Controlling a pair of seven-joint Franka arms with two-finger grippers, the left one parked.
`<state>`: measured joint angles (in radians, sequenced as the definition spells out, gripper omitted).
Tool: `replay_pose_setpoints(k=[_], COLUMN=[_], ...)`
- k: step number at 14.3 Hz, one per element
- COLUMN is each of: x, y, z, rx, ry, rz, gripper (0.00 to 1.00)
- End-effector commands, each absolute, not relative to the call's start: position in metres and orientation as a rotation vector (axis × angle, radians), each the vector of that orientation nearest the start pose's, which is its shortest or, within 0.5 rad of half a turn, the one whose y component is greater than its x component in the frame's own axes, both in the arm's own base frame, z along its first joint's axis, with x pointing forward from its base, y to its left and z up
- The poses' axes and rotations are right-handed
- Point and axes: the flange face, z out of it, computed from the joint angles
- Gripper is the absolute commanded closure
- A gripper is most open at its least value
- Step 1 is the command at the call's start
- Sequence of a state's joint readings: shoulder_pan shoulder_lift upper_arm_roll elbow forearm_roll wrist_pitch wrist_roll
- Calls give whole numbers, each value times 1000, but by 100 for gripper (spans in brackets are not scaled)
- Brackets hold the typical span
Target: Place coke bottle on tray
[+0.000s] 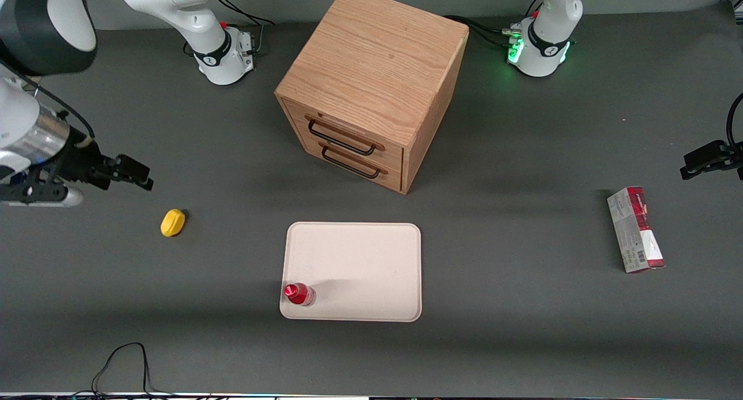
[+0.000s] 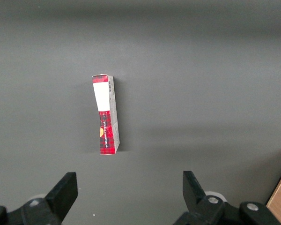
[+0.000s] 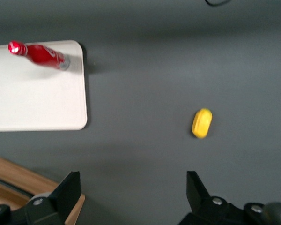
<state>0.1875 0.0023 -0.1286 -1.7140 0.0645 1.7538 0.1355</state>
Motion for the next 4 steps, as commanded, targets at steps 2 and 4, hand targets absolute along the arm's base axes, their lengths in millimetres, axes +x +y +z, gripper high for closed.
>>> replay_pose_setpoints(k=[2,4], x=[546,547], y=[36,35], z=[580,581], rx=[-3060,-3061], ry=[135,137], rz=[-18,-21], gripper=[0,0])
